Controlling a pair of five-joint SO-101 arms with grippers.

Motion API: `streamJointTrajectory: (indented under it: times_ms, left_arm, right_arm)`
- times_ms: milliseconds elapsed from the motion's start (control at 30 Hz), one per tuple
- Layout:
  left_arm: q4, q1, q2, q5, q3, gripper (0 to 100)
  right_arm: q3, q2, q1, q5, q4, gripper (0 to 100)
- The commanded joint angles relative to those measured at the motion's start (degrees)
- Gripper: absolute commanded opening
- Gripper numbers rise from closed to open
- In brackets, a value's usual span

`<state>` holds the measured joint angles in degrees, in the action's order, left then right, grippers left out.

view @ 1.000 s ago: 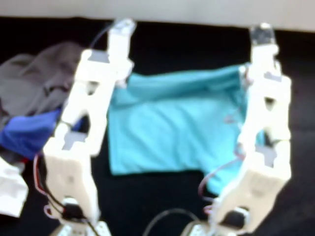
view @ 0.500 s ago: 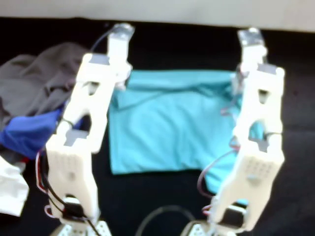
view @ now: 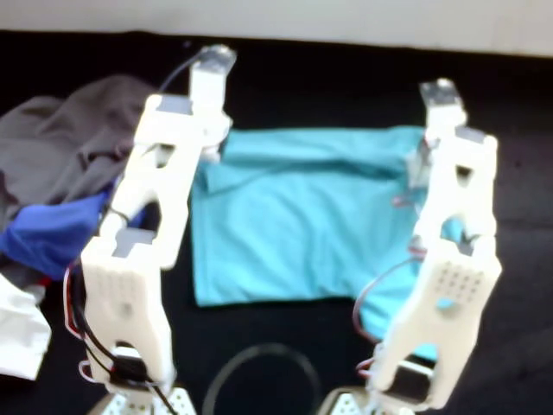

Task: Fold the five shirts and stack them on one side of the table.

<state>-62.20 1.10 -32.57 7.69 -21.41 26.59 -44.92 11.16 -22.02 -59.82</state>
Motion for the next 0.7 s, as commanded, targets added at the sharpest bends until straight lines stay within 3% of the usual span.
streamJointTrajectory:
  times_ms: [0,400,667]
  left_arm:
    - [-0.79,-0.84,0.75,-0.26,-2.33,1]
    - [-0.79,-0.75,0.75,-0.26,-2.33,1]
    - [-2.81,-0.48,0.75,-0.26,-2.33,1]
  right_arm:
    - [2.42,-0.48,2.51,2.46,1.63,0.5]
    - [16.84,2.15,2.42,4.13,-15.78,0.5]
    - [17.36,-6.02,2.68,4.22,-15.25,0.5]
